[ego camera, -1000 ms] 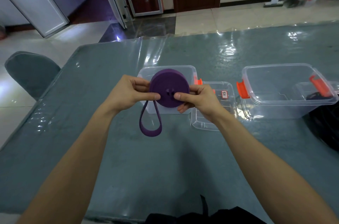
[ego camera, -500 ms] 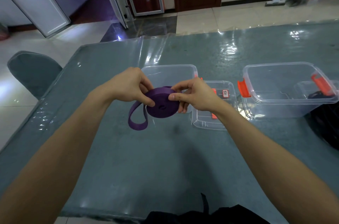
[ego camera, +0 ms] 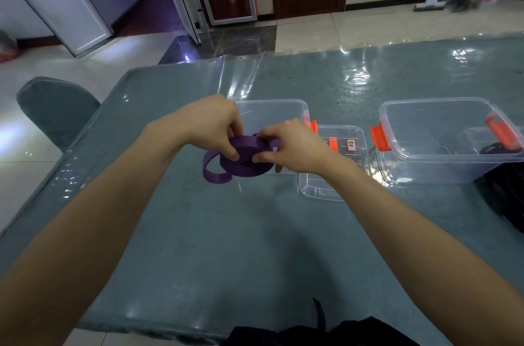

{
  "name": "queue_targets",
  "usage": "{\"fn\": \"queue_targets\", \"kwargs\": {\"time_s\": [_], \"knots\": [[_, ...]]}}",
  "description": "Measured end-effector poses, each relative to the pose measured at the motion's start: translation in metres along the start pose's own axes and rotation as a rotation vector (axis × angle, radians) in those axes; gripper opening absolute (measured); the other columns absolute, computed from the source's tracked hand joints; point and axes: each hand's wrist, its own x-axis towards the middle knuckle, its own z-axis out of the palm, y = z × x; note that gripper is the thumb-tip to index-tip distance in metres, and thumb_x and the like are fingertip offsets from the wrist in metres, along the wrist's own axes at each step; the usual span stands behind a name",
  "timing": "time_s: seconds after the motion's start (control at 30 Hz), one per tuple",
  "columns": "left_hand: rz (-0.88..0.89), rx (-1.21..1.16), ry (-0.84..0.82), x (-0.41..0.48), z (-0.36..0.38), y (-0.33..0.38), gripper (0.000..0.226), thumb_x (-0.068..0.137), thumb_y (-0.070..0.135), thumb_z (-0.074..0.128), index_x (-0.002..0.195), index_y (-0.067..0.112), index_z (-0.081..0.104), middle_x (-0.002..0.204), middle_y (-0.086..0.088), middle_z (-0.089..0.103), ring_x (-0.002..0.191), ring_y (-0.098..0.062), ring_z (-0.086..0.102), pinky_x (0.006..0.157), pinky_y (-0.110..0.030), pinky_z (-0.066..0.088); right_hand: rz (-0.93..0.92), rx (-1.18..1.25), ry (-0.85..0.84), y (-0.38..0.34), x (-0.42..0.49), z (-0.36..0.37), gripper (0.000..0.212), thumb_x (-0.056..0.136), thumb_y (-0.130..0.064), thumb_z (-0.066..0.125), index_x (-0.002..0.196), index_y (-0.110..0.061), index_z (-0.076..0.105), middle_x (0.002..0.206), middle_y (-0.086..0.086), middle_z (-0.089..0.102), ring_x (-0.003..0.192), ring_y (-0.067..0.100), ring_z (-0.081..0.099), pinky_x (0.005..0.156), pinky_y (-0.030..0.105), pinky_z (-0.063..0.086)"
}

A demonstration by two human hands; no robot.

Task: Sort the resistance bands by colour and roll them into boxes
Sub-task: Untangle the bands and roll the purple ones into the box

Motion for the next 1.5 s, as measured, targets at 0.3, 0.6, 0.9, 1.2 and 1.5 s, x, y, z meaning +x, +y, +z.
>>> {"fn": "queue_targets", "kwargs": {"time_s": [0.3, 0.6, 0.9, 1.2, 1.5], "knots": [[-0.051, -0.954, 0.282, -0.024, 0.054, -0.046, 0.048, 0.068, 0.046, 0.101, 0.111, 0.031, 0.086, 0.105, -0.001, 0.085, 0.102, -0.018, 0.082, 0.093, -0.023, 0.062, 0.108, 0.699, 0.227, 0.023, -0.012, 0.001, 0.028, 0.089, -0.013, 0.087, 0.114, -0.007, 0.079, 0.096, 0.016, 0.081, 0.055, 0.029, 0.073, 0.057, 0.038, 0.065], [-0.136, -1.136, 0.388, -0.016, 0.087, -0.034, 0.058, 0.057, 0.059, 0.102, 0.104, 0.029, 0.088, 0.101, -0.005, 0.085, 0.123, -0.015, 0.074, 0.111, -0.044, 0.055, 0.194, 1.079, 0.291, 0.04, -0.026, 0.038, 0.026, 0.094, -0.019, 0.083, 0.116, -0.007, 0.076, 0.097, 0.02, 0.08, 0.064, 0.031, 0.077, 0.059, 0.033, 0.063], [-0.092, -0.509, 0.051, -0.007, 0.049, -0.03, 0.022, 0.068, 0.044, 0.102, 0.082, 0.038, 0.086, 0.063, 0.003, 0.075, 0.052, -0.005, 0.061, 0.053, -0.016, 0.046, 0.256, 0.429, 0.01, 0.027, -0.016, 0.01, 0.049, 0.08, -0.057, 0.089, 0.122, -0.04, 0.072, 0.113, -0.022, 0.076, 0.058, 0.032, 0.077, 0.04, 0.029, 0.045], [-0.044, -0.318, -0.043, 0.002, 0.032, -0.028, 0.022, 0.066, 0.048, 0.101, 0.075, 0.04, 0.082, 0.067, 0.014, 0.076, 0.059, -0.005, 0.07, 0.054, -0.023, 0.052, 0.197, 0.493, -0.033, 0.023, -0.015, 0.019, 0.021, 0.089, -0.038, 0.088, 0.105, -0.03, 0.078, 0.101, -0.004, 0.08, 0.065, 0.032, 0.079, 0.053, 0.034, 0.059], [-0.022, -0.524, -0.036, 0.003, 0.024, -0.029, 0.041, 0.071, 0.045, 0.101, 0.101, 0.038, 0.074, 0.082, 0.005, 0.083, 0.072, -0.015, 0.079, 0.062, -0.026, 0.061, 0.209, 0.561, 0.025, 0.034, -0.017, 0.028, 0.032, 0.081, -0.029, 0.095, 0.108, -0.018, 0.081, 0.09, 0.011, 0.082, 0.064, 0.035, 0.078, 0.063, 0.042, 0.065]]}}
